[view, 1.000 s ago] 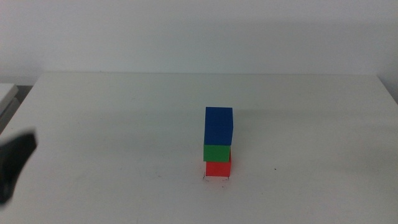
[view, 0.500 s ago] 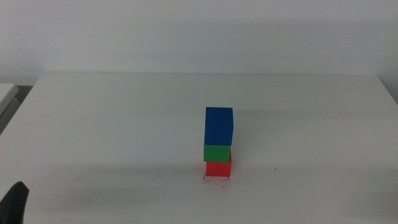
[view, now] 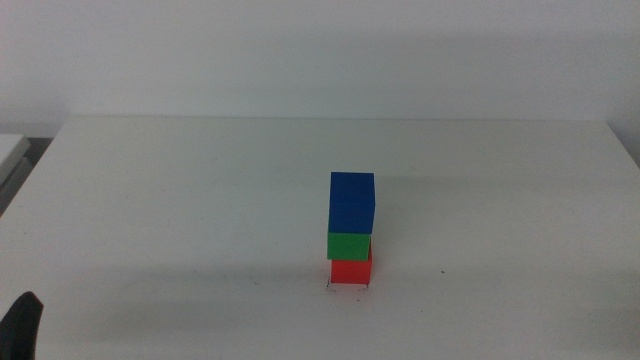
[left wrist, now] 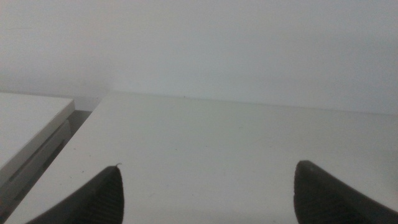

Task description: Stack red cubes first, then green, then blue cubes in a specific spot.

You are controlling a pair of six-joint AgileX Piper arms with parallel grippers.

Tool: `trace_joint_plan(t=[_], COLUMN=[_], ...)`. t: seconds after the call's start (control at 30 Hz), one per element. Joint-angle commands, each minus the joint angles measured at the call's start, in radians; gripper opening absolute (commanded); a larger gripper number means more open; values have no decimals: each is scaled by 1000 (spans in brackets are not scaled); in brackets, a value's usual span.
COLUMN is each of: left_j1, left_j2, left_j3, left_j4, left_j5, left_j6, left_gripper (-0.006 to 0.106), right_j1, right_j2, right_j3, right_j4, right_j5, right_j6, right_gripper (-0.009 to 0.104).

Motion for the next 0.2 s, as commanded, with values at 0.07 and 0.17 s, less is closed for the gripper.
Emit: trace_joint_plan(t=[0.07,0.17], left_j1=[1,1], left_j2=[-4,-4], left_j3=[1,1], left_j4=[7,7], left_j5=[-15,-18], left_j6=[-1,-1], left_gripper=[94,94], right_j1=[-8,-8], right_j2=[-5,-5], right_j3=[4,4], right_j4=[-5,-5], right_j5=[-11,-11], right_j6=[0,0], right_gripper=[93,93])
